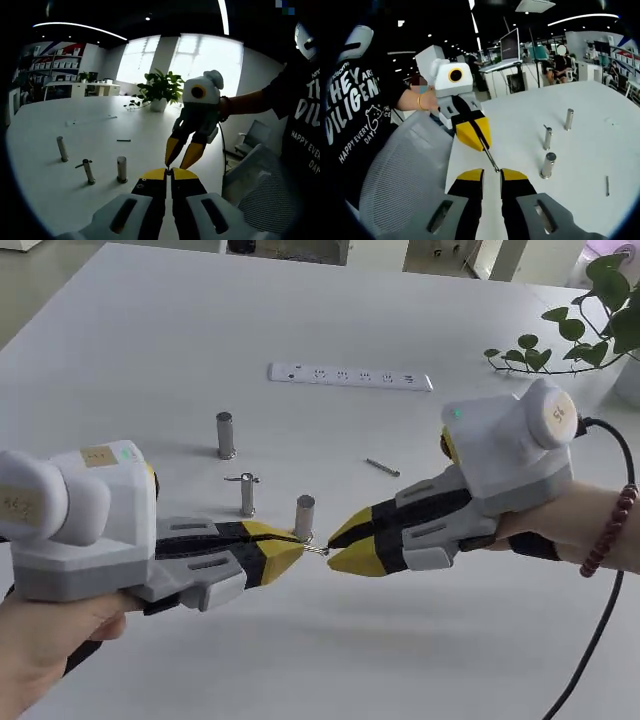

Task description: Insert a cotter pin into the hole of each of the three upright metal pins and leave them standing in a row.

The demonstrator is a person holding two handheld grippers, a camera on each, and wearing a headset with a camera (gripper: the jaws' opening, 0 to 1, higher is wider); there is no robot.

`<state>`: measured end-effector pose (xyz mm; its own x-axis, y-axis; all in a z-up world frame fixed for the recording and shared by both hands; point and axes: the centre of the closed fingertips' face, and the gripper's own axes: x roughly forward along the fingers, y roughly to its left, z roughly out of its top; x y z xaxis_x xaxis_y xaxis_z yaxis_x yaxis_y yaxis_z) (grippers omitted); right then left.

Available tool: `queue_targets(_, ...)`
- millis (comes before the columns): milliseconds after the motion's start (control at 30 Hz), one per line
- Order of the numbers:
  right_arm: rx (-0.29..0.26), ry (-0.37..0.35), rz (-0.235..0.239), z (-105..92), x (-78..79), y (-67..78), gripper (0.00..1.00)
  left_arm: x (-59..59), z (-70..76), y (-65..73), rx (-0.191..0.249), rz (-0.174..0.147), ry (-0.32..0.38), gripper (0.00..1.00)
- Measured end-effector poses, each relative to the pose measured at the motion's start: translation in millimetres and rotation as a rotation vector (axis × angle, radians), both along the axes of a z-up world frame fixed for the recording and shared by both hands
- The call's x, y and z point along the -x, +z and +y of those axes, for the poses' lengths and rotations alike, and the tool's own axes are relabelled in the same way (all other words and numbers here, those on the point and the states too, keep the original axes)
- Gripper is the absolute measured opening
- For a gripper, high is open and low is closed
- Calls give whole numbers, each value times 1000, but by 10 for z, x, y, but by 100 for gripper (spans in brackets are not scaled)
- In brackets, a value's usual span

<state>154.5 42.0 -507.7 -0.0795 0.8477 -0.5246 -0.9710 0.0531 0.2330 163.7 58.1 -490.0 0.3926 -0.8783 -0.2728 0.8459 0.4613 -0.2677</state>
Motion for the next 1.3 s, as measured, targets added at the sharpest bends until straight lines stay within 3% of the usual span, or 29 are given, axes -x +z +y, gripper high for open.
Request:
queue_targets(533,-18,118,80,25,279,-32,4,253,-83,12,47,20,-115,0)
queue_targets(733,-20,141,81,40,327,-25,2,294,-93,45,73,25,-125,0)
queue_targets(1033,-16,167,59,53,382,-16,0,339,-93,50,86,32,-131,0)
queue_targets(1300,45,188,-25,66,368,-23,0,318,-84,42,72,25,-120,1)
